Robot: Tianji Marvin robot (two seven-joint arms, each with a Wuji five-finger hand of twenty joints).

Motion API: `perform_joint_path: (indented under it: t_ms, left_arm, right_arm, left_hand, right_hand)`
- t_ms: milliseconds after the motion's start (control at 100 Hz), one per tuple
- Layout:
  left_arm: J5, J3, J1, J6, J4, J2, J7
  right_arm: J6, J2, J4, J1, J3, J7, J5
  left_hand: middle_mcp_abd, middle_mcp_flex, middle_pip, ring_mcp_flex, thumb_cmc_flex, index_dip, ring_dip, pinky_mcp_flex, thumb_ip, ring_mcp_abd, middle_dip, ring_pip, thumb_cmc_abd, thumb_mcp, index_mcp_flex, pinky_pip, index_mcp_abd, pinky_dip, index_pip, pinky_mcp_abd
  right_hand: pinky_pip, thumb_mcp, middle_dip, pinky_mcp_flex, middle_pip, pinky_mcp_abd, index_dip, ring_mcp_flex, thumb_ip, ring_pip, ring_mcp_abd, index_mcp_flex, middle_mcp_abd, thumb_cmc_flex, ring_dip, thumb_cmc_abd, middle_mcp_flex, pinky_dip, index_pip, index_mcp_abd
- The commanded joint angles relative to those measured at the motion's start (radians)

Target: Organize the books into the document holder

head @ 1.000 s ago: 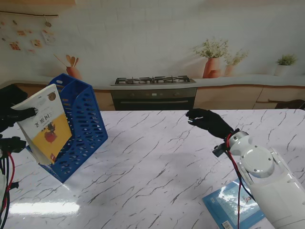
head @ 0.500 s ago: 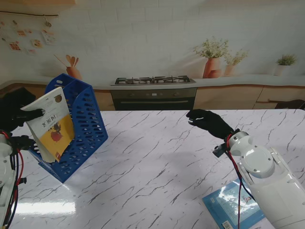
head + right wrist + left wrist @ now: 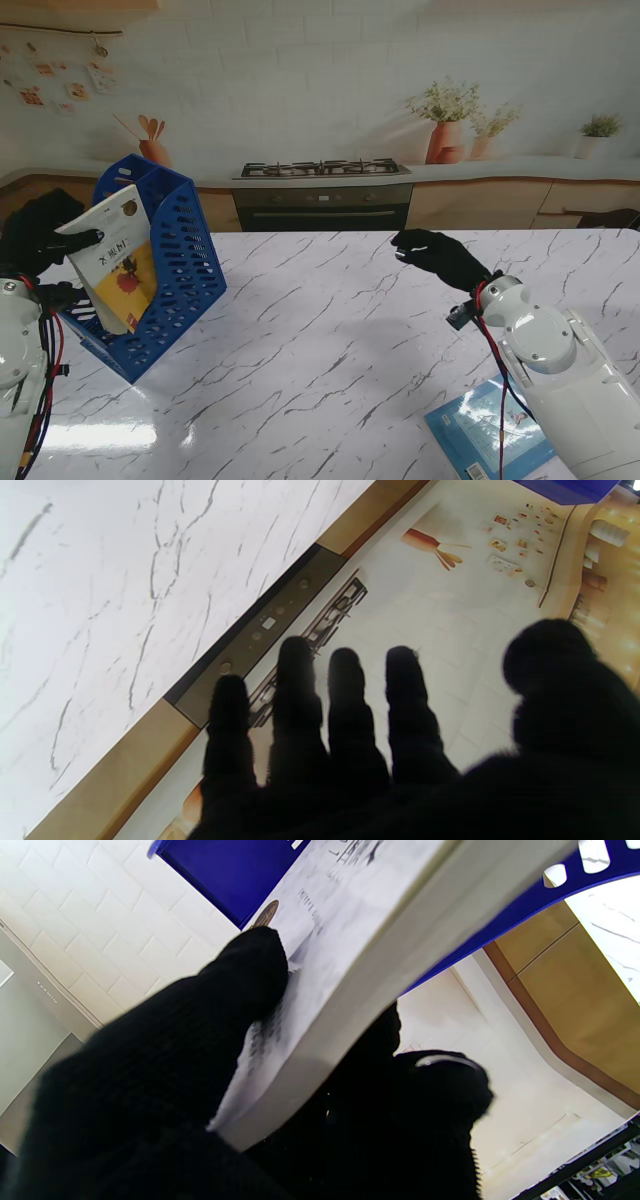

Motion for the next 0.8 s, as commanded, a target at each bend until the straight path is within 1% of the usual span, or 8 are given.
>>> perform_joint_path:
  t_ms: [0,140,210,280,440,530,790]
  left_arm:
    - [-0.018,0.002,-0.014,-0.034,0.017,-0.002,-0.021]
    - [-0.021,-0.002,-0.034,-0.05,0.047,0.003,-0.041]
    - [-0.01,-0.01,-0.038,-0.051,0.051,0.008,-0.056]
    - [-0.017,-0.014,-0.042,-0.051,0.056,0.009,-0.066]
    - [0.006,-0.009,-0.055,-0.079,0.09,0.011,-0.057]
    - [-0.017,-0.004,-0.064,-0.083,0.107,0.009,-0.059]
    - [-0.022,0.037,-0.091,-0.138,0.182,0.0,-0.007]
  right_arm:
    - [0.003,-0.007,0.0,-0.007,-0.004,-0.004,0.0]
    - [0.006,-0.008,0.003,-0.006,-0.006,-0.005,0.003]
    - [0.007,-0.008,0.005,-0.005,-0.008,-0.006,0.005]
    - [0.008,-0.009,0.006,-0.005,-0.009,-0.007,0.006]
    - [0.009,-0.01,0.008,-0.004,-0.011,-0.01,0.012]
    - [0.009,-0.01,0.006,-0.006,-0.009,-0.011,0.01]
    - [0.013,-0.011,0.003,-0.011,-0.008,-0.018,0.007]
  left_hand:
    - [-0.159,0.018,0.016,0.023,0.114,0.025,-0.004,-0.016,0.053,-0.074,0.024,-0.055,0.092,0.101,0.0,0.002,-0.099,0.0,0.038,-0.056]
    - [-0.164,0.014,0.016,0.016,0.116,0.026,-0.003,-0.026,0.052,-0.073,0.027,-0.059,0.095,0.095,-0.003,-0.002,-0.103,0.006,0.038,-0.052]
    - [-0.168,0.011,0.015,0.009,0.115,0.026,-0.003,-0.035,0.05,-0.074,0.028,-0.062,0.098,0.09,-0.007,-0.006,-0.108,0.009,0.037,-0.049]
    - [-0.168,0.009,0.015,0.001,0.118,0.027,-0.003,-0.05,0.051,-0.073,0.03,-0.067,0.102,0.085,-0.008,-0.014,-0.11,0.014,0.037,-0.044]
    - [-0.177,0.008,0.016,-0.003,0.117,0.029,-0.001,-0.054,0.051,-0.075,0.032,-0.07,0.102,0.081,-0.009,-0.02,-0.116,0.025,0.037,-0.039]
    - [-0.176,0.007,0.017,-0.006,0.117,0.03,-0.001,-0.061,0.051,-0.074,0.032,-0.073,0.105,0.081,-0.01,-0.025,-0.117,0.028,0.037,-0.039]
    - [-0.178,0.004,0.017,-0.012,0.118,0.033,0.0,-0.071,0.049,-0.074,0.034,-0.078,0.105,0.078,-0.011,-0.035,-0.12,0.036,0.037,-0.033]
  right_hand:
    - [-0.006,-0.023,-0.004,-0.016,-0.008,0.197,-0.011,-0.024,0.039,-0.024,-0.038,-0.008,-0.034,-0.026,-0.012,0.027,-0.003,-0.012,-0.01,-0.006]
    - [-0.008,-0.025,-0.004,-0.018,-0.008,0.196,-0.011,-0.023,0.039,-0.024,-0.039,-0.008,-0.036,-0.028,-0.012,0.031,-0.002,-0.013,-0.011,-0.006]
    - [-0.008,-0.026,-0.004,-0.018,-0.009,0.196,-0.011,-0.025,0.039,-0.024,-0.038,-0.008,-0.036,-0.03,-0.012,0.032,-0.003,-0.013,-0.01,-0.008]
    - [-0.009,-0.027,-0.004,-0.018,-0.008,0.196,-0.011,-0.025,0.038,-0.024,-0.038,-0.007,-0.036,-0.031,-0.012,0.034,-0.002,-0.013,-0.01,-0.006]
    - [-0.011,-0.029,-0.004,-0.019,-0.008,0.195,-0.011,-0.026,0.039,-0.025,-0.039,-0.006,-0.038,-0.031,-0.012,0.036,-0.001,-0.013,-0.009,-0.008]
    - [-0.012,-0.03,-0.004,-0.02,-0.008,0.195,-0.012,-0.025,0.039,-0.025,-0.039,-0.006,-0.038,-0.032,-0.012,0.038,-0.001,-0.014,-0.01,-0.008]
    - [-0.013,-0.032,-0.003,-0.02,-0.008,0.194,-0.012,-0.025,0.039,-0.025,-0.039,-0.004,-0.039,-0.032,-0.012,0.039,0.002,-0.015,-0.009,-0.01]
